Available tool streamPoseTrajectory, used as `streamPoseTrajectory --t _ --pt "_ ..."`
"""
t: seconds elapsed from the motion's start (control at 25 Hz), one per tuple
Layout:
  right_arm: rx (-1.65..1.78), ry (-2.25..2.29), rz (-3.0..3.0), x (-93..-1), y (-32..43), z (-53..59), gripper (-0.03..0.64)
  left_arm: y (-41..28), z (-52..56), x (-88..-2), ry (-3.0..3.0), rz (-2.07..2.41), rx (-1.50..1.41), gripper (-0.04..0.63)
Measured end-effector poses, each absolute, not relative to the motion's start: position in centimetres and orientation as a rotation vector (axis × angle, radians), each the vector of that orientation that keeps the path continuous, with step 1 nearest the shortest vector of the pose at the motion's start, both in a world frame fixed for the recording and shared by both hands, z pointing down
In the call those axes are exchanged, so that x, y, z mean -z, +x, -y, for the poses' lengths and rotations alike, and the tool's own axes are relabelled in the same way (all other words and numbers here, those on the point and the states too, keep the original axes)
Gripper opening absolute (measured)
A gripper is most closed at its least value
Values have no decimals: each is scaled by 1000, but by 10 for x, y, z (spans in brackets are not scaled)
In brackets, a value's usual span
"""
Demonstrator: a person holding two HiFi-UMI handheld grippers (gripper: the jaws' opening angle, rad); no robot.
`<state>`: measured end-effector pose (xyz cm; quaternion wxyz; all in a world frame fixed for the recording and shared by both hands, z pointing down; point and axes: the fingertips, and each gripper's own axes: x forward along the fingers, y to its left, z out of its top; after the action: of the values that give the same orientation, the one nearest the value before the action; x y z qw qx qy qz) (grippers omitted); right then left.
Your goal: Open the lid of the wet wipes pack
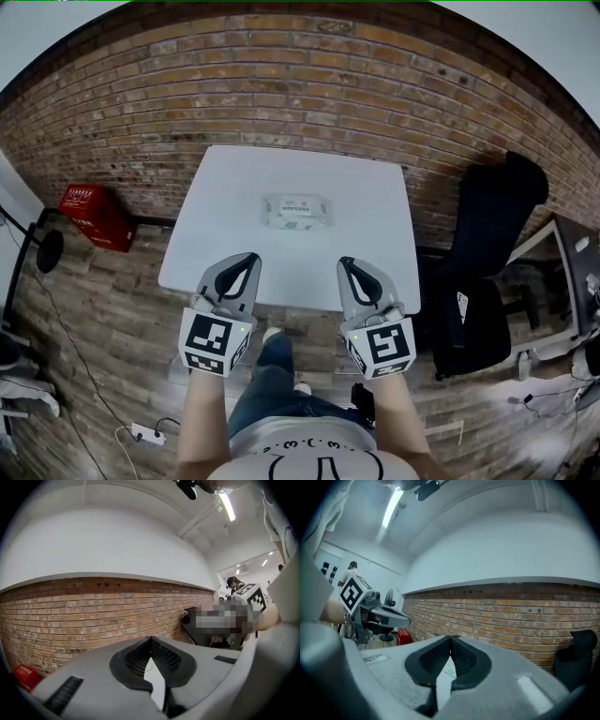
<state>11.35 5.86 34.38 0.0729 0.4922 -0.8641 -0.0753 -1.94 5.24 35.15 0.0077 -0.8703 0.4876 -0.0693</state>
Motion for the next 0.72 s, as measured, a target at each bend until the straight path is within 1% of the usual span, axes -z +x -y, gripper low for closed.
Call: streamPoseTrajectory --t 0.28,0.72 --pt "178 1471 2538 -365 103 31 -3 -39 46 -364 -2771 -1576 92 -2" --pt "54 1487 2403 -412 74 157 -2 -61 178 -425 -2953 -1510 250 2"
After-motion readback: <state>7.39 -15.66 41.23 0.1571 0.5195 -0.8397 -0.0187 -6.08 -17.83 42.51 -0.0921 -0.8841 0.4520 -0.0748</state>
